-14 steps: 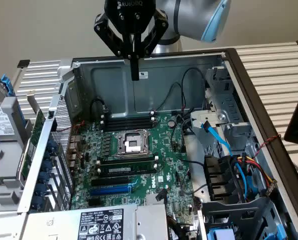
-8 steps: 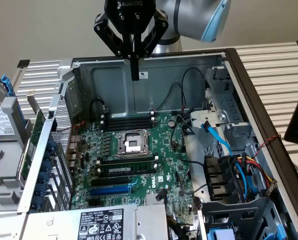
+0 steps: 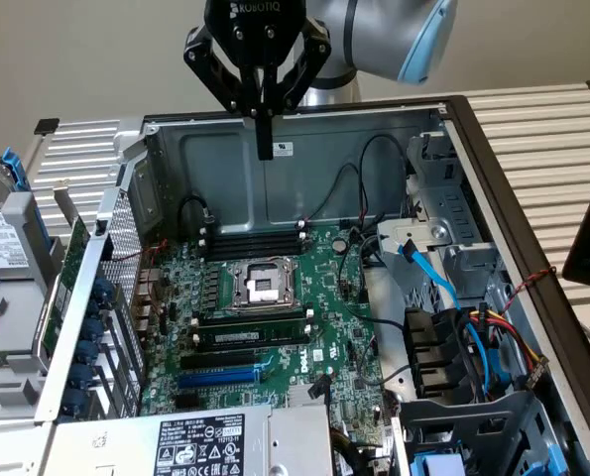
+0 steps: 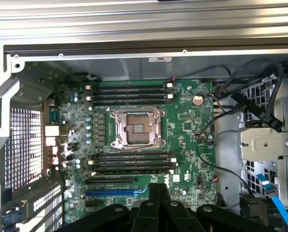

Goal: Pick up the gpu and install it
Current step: 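Reach for the gpu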

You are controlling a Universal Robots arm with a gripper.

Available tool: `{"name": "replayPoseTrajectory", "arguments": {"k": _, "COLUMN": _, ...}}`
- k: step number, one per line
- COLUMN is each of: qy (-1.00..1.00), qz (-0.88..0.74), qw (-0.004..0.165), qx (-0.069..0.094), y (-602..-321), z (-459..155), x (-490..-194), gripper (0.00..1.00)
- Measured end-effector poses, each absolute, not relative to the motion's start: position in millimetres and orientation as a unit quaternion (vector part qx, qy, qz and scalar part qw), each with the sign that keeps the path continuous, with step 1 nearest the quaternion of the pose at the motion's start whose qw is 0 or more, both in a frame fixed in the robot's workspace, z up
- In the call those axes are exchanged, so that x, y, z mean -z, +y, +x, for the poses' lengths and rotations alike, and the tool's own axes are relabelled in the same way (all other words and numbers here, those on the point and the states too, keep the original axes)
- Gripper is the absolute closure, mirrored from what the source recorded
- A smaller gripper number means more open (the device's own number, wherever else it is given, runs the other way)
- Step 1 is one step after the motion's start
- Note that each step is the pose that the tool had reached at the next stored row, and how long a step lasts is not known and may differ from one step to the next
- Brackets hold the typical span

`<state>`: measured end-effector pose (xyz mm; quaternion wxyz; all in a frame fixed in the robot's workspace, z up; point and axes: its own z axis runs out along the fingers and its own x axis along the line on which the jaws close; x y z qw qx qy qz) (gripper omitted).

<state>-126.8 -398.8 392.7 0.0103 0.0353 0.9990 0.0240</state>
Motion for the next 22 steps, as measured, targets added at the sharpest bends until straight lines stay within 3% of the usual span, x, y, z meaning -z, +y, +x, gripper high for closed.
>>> {"name": "replayPoseTrajectory", "arguments": {"k": 22, "qy": 0.999, "qz": 0.036, "qw": 0.01, "qx": -0.026, "y": -398.8, "z": -224.7, "x": -392.4, "gripper": 0.89}}
